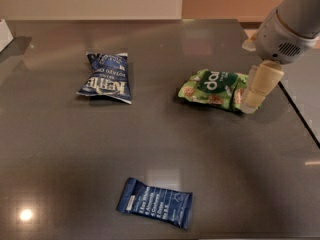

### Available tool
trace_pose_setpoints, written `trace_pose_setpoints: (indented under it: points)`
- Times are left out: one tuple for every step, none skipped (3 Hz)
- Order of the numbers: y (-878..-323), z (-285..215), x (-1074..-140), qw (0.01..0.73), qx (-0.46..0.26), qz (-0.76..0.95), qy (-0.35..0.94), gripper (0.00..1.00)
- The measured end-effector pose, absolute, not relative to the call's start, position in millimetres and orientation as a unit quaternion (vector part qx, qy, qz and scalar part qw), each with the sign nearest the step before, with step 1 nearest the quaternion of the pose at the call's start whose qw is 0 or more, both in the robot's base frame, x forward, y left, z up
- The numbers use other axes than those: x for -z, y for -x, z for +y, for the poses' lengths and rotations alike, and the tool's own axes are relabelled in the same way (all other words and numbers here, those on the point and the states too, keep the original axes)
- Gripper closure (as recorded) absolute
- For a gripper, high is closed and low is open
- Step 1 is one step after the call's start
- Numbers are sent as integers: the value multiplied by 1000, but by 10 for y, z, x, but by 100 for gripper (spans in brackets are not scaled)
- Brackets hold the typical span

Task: Move green rice chip bag near rxbar blueberry

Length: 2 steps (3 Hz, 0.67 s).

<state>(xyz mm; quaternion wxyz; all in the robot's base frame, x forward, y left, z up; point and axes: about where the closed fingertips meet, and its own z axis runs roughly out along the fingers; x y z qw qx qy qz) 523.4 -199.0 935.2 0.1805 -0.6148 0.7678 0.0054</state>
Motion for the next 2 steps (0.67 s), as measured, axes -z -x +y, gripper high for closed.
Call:
trace_pose_setpoints:
  points:
    - [-5454,-1929,-9140,177,-10,763,622,0]
    - [-5595,-1894,-8929,164,-12,760,629,0]
